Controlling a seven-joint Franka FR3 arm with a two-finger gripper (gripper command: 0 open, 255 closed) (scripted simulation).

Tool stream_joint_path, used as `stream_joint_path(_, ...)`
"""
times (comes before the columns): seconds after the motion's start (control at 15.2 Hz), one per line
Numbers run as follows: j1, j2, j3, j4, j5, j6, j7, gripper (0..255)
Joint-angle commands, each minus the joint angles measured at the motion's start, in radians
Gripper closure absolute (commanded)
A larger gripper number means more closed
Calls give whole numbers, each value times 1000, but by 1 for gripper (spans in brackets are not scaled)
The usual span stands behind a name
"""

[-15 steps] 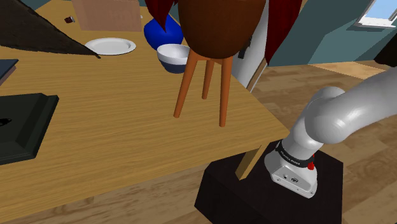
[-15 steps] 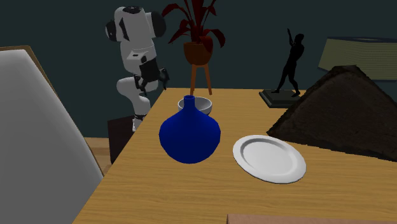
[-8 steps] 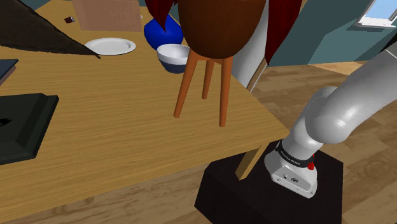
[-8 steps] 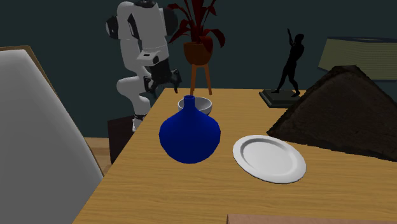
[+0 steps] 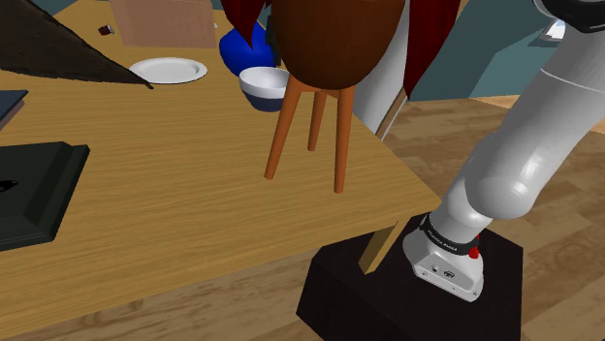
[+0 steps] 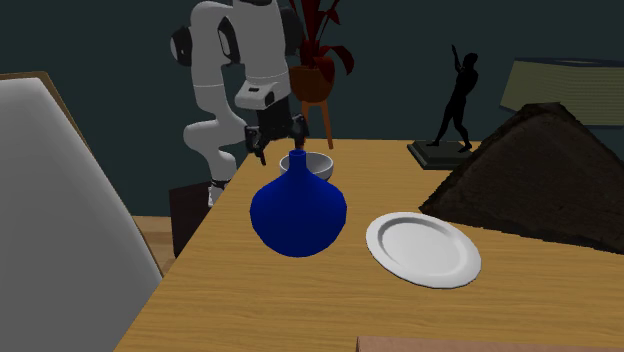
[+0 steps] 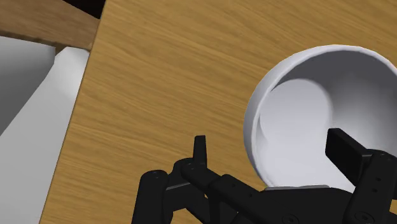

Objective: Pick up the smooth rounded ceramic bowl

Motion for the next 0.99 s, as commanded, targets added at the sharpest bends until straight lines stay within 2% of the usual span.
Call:
stream_joint_path(0.0, 0, 13, 1, 0, -1, 13, 1, 0)
stream_joint_path(0.46, 1, 11, 1, -77, 0, 88, -9, 0)
stream_joint_path(0.53, 2, 11, 2, -78, 1, 88, -8, 255)
stream_joint_path(0.92, 2, 10, 2, -79, 1, 89, -8, 255)
